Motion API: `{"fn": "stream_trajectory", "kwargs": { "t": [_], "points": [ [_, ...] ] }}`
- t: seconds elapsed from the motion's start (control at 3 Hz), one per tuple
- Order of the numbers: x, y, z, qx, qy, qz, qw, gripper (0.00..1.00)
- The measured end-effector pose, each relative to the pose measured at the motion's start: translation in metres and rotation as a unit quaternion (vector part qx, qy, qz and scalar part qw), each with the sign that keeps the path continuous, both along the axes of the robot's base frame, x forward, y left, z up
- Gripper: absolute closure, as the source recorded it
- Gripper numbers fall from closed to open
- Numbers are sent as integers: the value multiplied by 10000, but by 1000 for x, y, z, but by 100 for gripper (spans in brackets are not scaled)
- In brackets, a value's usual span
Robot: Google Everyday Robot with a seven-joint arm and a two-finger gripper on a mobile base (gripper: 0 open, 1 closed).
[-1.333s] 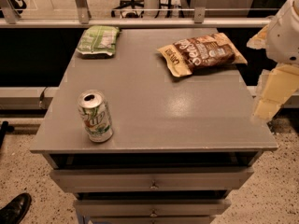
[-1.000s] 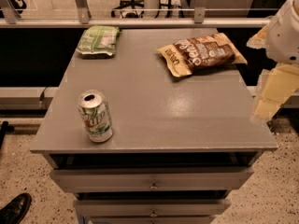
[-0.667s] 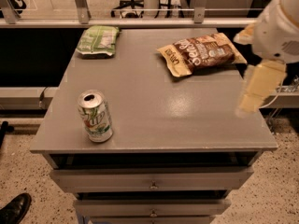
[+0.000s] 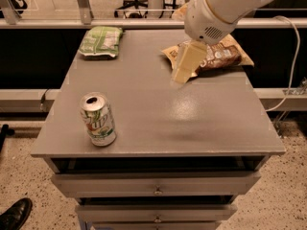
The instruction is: Move green jalapeno chip bag near brown chip bag
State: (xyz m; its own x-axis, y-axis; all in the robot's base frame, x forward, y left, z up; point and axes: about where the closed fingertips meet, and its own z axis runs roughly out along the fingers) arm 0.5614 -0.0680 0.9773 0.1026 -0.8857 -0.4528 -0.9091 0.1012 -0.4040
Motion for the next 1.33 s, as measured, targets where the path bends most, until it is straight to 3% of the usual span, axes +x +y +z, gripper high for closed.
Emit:
{"fn": "stream_trajectory", "kwargs": {
  "t": [0.33,0.67,1.0,1.33],
  "points": [
    [0,0,0,0,-1,0,10000,0],
    [15,4,3,124,-156,-92,9998,0],
    [65,21,-1,564,-359,-266,9974,0],
    [134,46,-15,1081,-470,-466,9919,0]
  ]
}}
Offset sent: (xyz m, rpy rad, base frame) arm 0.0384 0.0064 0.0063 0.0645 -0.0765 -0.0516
